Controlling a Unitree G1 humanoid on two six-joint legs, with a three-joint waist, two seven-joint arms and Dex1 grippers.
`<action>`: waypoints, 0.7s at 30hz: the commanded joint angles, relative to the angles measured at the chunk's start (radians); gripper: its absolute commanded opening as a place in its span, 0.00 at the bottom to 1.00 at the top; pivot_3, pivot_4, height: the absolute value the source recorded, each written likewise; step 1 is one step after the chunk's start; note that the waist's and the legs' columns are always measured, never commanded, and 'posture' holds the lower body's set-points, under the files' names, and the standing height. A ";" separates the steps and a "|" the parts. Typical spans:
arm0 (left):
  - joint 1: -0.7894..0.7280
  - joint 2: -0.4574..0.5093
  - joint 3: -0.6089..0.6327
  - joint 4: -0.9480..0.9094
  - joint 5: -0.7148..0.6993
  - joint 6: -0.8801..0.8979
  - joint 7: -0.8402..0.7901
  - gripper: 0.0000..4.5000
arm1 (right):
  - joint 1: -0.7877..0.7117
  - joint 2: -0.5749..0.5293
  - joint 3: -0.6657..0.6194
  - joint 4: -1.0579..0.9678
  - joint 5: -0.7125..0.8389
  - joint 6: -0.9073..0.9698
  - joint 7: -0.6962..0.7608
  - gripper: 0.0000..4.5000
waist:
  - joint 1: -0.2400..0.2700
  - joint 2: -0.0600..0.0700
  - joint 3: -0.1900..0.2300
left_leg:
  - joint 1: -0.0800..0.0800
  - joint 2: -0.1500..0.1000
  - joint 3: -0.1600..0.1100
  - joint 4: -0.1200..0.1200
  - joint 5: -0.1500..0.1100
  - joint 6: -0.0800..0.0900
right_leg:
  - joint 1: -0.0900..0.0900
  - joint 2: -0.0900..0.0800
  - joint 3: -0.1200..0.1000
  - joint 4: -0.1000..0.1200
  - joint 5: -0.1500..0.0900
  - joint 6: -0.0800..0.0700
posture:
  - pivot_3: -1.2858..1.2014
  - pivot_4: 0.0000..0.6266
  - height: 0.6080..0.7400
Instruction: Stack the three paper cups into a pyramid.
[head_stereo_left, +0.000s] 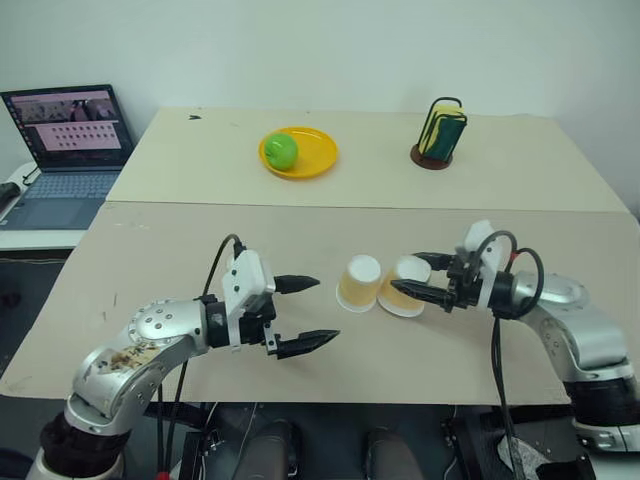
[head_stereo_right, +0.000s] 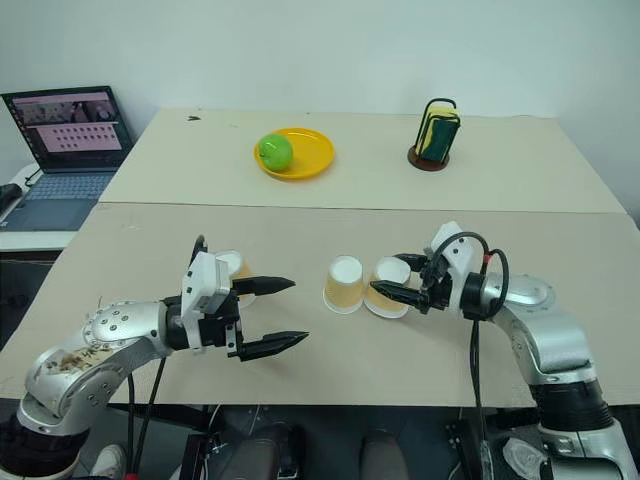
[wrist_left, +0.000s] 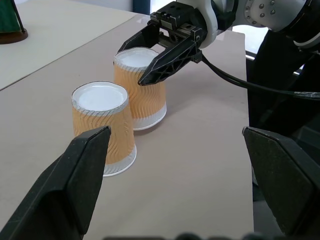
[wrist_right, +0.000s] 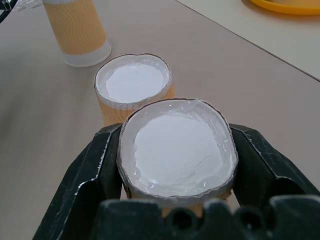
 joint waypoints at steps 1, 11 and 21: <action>0.005 0.008 0.029 -0.042 -0.015 -0.006 0.007 1.00 | -0.021 0.005 -0.009 0.009 -0.007 -0.040 0.019 0.59 | 0.000 0.000 0.000 | 0.000 0.000 0.000 0.000 0.000 0.000 | 0.000 0.000 0.000 0.000 0.000 0.000 | 0.52 0.24 0.90; 0.027 0.012 0.036 -0.049 -0.010 -0.013 0.011 1.00 | -0.019 0.023 -0.008 0.058 -0.030 -0.061 0.029 0.59 | -0.001 0.000 0.000 | 0.000 0.000 0.000 0.000 0.000 0.000 | 0.000 0.000 0.000 0.000 0.000 0.000 | 0.52 0.24 0.90; 0.033 0.010 0.031 -0.041 -0.003 -0.021 0.004 1.00 | -0.026 0.022 -0.020 0.080 -0.056 -0.077 0.020 0.98 | -0.001 0.000 0.000 | 0.000 0.000 0.000 0.000 0.000 0.000 | 0.000 -0.001 0.000 0.000 0.000 0.000 | 0.52 0.24 0.90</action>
